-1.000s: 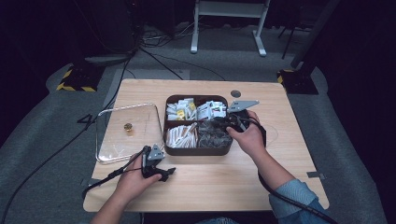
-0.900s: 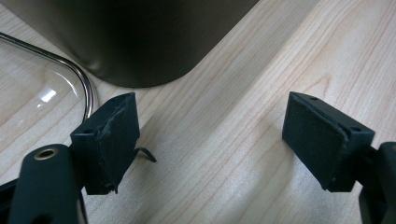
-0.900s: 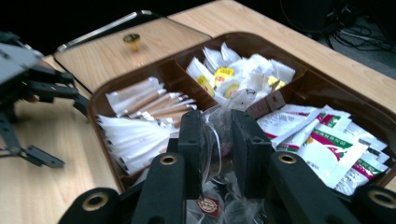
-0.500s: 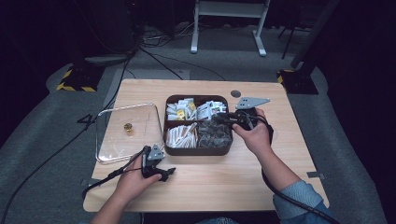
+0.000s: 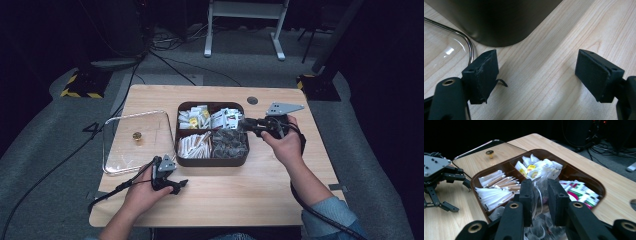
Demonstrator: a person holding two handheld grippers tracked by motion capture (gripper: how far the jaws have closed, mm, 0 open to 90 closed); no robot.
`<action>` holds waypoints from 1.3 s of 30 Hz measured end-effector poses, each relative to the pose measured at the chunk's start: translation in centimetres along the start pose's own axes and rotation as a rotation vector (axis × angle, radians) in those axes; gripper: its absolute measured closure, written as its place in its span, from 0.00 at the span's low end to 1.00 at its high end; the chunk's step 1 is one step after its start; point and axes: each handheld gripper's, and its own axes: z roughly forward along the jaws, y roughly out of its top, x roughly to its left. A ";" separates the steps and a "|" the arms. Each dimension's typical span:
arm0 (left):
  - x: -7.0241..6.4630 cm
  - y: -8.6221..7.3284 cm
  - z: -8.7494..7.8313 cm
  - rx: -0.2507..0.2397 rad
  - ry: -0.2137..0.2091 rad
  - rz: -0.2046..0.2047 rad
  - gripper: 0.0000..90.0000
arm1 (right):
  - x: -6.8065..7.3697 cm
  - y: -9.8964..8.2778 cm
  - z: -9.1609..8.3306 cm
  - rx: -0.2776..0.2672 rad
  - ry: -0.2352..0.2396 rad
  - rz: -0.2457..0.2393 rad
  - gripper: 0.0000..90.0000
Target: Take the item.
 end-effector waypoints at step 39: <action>-0.2 0.0 0.0 -0.001 0.015 -0.016 0.22 | -4.9 -4.3 -11.7 -0.019 -0.193 0.089 0.83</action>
